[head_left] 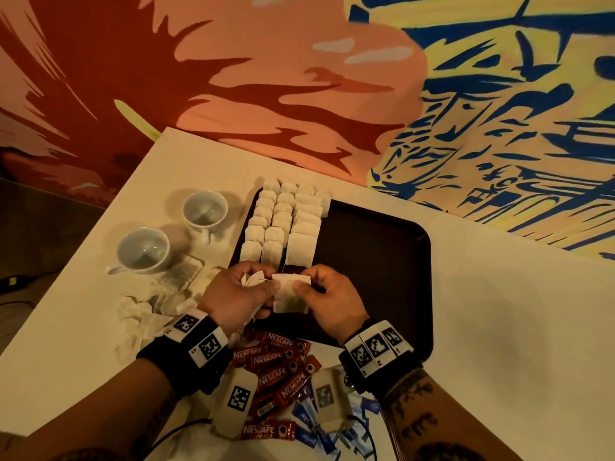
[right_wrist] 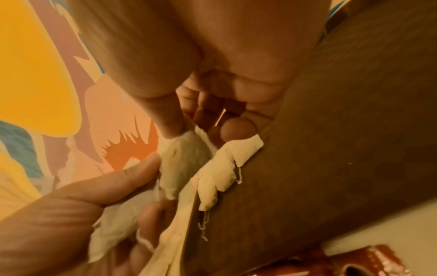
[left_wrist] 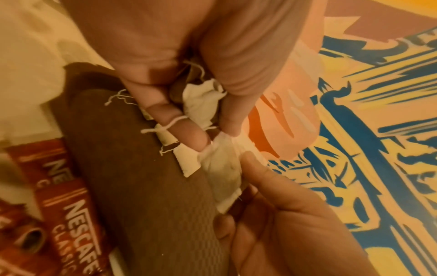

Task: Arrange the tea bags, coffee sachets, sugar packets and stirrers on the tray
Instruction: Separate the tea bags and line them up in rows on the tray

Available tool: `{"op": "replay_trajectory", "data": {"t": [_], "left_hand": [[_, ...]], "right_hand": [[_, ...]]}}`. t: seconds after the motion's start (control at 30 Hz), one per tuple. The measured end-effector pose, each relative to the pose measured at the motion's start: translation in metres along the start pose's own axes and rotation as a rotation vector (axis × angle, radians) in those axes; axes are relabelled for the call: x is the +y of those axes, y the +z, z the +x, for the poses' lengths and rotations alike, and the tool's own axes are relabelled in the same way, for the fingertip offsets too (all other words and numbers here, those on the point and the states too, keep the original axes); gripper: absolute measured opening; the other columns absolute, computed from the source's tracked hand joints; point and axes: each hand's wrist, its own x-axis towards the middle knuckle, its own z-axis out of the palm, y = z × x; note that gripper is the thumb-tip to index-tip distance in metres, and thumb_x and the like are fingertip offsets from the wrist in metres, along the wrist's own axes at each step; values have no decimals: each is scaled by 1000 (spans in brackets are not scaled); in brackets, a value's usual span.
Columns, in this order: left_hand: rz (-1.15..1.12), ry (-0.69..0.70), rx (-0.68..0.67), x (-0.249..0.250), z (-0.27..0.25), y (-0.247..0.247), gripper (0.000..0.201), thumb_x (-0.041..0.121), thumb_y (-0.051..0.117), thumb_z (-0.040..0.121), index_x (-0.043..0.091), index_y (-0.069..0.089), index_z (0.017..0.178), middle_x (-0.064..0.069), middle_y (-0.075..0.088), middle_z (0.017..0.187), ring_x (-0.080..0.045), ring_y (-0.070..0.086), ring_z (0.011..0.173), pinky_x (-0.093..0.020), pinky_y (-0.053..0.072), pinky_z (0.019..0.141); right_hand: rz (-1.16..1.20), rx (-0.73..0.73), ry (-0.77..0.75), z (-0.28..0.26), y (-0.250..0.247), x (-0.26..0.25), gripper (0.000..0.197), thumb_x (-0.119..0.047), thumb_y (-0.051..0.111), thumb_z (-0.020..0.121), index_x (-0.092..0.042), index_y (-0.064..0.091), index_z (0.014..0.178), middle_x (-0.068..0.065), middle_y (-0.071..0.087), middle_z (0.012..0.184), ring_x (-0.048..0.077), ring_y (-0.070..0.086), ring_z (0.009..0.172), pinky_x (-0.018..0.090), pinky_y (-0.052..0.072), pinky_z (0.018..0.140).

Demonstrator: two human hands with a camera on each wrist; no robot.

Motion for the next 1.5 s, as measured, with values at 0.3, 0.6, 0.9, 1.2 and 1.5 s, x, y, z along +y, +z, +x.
{"op": "replay_trajectory", "data": {"t": [0.3, 0.6, 0.9, 1.2, 1.5], "left_hand": [[-111, -72, 54, -10, 4, -25, 14, 6, 70, 88, 8, 68, 102, -11, 72, 83, -19, 65, 65, -28, 57, 54], [-139, -66, 35, -4, 12, -37, 13, 6, 69, 89, 5, 68, 101, -13, 71, 82, -22, 65, 67, -28, 56, 55], [-196, -73, 30, 4, 19, -38, 10, 3, 68, 89, 2, 66, 98, -15, 69, 79, -21, 64, 62, -28, 56, 54], [-190, -77, 27, 7, 19, -37, 7, 5, 70, 88, 5, 67, 94, -13, 70, 76, -20, 66, 61, -27, 57, 52], [-248, -102, -5, 6, 17, -34, 3, 7, 66, 92, 5, 64, 92, -11, 69, 74, -19, 65, 57, -27, 56, 51]], "right_hand": [[-386, -189, 161, 35, -5, 23, 17, -24, 67, 91, -36, 67, 104, -13, 68, 102, 6, 63, 94, 18, 47, 73], [-495, 29, 192, 74, -3, 9, 10, -33, 63, 91, -26, 70, 96, -6, 66, 94, 13, 61, 86, 22, 42, 74], [-507, 43, 278, 89, -6, 1, 17, -38, 71, 87, -26, 71, 100, -6, 67, 98, 10, 59, 87, 22, 43, 75], [-507, 81, 333, 88, -6, -6, 31, -43, 73, 84, -23, 60, 104, -3, 63, 103, 14, 59, 90, 27, 47, 74], [-508, 40, 440, 73, 9, -8, 68, -38, 80, 78, -12, 36, 124, 8, 59, 116, 25, 62, 100, 31, 46, 75]]}}
